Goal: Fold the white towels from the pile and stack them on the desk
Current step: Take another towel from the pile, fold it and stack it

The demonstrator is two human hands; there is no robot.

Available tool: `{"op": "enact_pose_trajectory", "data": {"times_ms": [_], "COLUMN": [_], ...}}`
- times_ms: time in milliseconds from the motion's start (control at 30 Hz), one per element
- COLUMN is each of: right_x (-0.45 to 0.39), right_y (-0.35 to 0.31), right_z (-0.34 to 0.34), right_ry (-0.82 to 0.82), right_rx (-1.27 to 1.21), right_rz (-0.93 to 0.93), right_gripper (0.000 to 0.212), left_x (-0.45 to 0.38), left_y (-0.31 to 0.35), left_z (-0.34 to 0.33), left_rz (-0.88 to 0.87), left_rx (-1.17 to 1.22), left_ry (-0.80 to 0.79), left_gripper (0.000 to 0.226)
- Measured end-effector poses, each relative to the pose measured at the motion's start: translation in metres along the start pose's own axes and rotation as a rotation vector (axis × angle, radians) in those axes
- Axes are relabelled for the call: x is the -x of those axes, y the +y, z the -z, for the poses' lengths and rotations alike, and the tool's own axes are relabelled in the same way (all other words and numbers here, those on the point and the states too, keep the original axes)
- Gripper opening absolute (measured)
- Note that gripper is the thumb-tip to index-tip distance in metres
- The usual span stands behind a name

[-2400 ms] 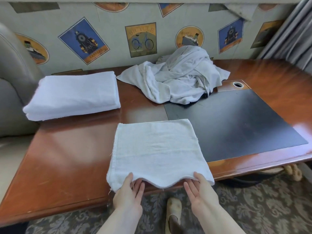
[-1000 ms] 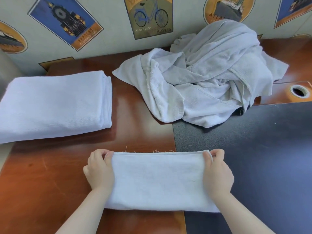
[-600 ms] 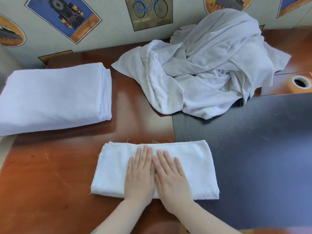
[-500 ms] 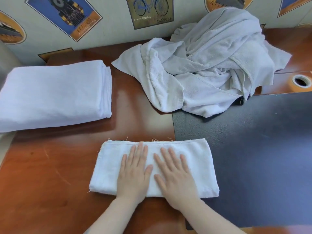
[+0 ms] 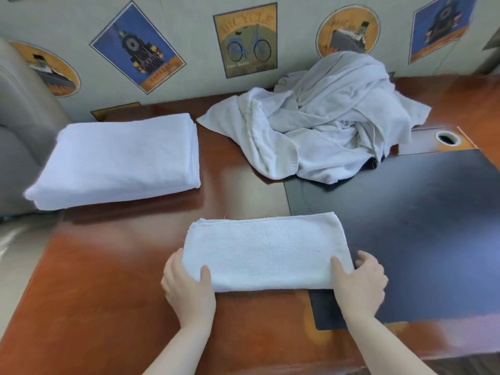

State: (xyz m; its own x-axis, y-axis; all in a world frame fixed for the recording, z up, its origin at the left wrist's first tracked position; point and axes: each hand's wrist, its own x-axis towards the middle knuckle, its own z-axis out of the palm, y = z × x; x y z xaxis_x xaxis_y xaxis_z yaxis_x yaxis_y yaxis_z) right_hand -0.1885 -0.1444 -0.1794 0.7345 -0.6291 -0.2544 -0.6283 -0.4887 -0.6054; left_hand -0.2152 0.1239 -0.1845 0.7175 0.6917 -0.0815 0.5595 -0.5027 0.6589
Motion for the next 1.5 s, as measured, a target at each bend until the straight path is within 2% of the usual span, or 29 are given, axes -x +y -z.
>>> {"op": "enact_pose_trajectory", "data": {"times_ms": [67,133,233,300,400,467,533,600,633,700,767,833,867,967,1167,1233,1400,1500], "right_x": [0.01,0.019,0.034,0.049,0.08,0.108,0.139,0.166,0.173,0.176,0.173,0.174,0.176,0.186,0.182,0.179,0.187,0.18], "right_y": [-0.003,-0.012,-0.017,-0.009,0.019,0.042,0.063,0.076,0.079,0.08,0.076,0.071,0.066,0.058,0.065,0.066,0.057,0.053], "right_z": [0.009,0.015,0.016,0.018,0.024,0.026,0.024,0.02,0.018,0.021,0.026,0.029,0.028,0.021,0.02,0.019,0.02,0.026], "right_ry": [-0.123,-0.222,-0.211,-0.195,-0.19,-0.17,-0.129,-0.099,-0.099,-0.145,-0.218,-0.292,-0.33,-0.436,-0.442,-0.425,-0.608,-0.603], "right_rx": [-0.039,-0.004,-0.161,-0.437,-0.698,-0.732,-0.78,-0.877,-0.918,-1.037,-1.196,-1.269,-1.274,-1.24,-1.207,-1.241,-1.178,-1.178], "right_rz": [-0.186,-0.22,-0.216,-0.309,-0.441,-0.532,-0.643,-0.73,-0.761,-0.809,-0.867,-0.918,-0.935,-0.933,-0.838,-0.799,-0.79,-0.789], "right_gripper": [0.054,0.034,0.022,0.016,0.026,0.034,0.046,0.055,0.054,0.048,0.046,0.048,0.046,0.029,0.036,0.032,0.012,0.014], "left_x": [0.005,-0.006,-0.02,-0.021,-0.006,0.014,0.037,0.064,0.078,0.107,0.129,0.141,0.142,0.142,0.14,0.146,0.165,0.162], "left_y": [0.002,-0.002,-0.016,-0.029,-0.054,-0.073,-0.089,-0.095,-0.093,-0.084,-0.069,-0.051,-0.044,-0.028,-0.018,-0.017,-0.011,-0.006], "left_z": [0.005,0.011,0.023,0.034,0.058,0.074,0.086,0.095,0.096,0.091,0.084,0.077,0.074,0.065,0.064,0.061,0.054,0.054], "left_rz": [0.235,0.364,0.274,0.204,0.168,0.175,0.231,0.387,0.502,0.772,1.002,1.117,1.126,1.138,1.22,1.203,1.119,1.07], "left_rx": [0.073,0.099,-0.001,-0.001,0.18,0.189,0.202,0.266,0.335,0.54,0.747,0.924,0.964,0.967,1.023,1.029,1.163,1.295], "left_ry": [-0.041,-0.14,-0.317,-0.317,-0.32,-0.272,-0.098,0.104,0.144,0.013,-0.263,-0.53,-0.578,-0.532,-0.446,-0.443,-0.542,-0.511], "left_gripper": [0.069,0.065,0.034,0.026,0.015,0.016,0.027,0.034,0.035,0.037,0.038,0.04,0.039,0.038,0.036,0.031,0.023,0.025]}}
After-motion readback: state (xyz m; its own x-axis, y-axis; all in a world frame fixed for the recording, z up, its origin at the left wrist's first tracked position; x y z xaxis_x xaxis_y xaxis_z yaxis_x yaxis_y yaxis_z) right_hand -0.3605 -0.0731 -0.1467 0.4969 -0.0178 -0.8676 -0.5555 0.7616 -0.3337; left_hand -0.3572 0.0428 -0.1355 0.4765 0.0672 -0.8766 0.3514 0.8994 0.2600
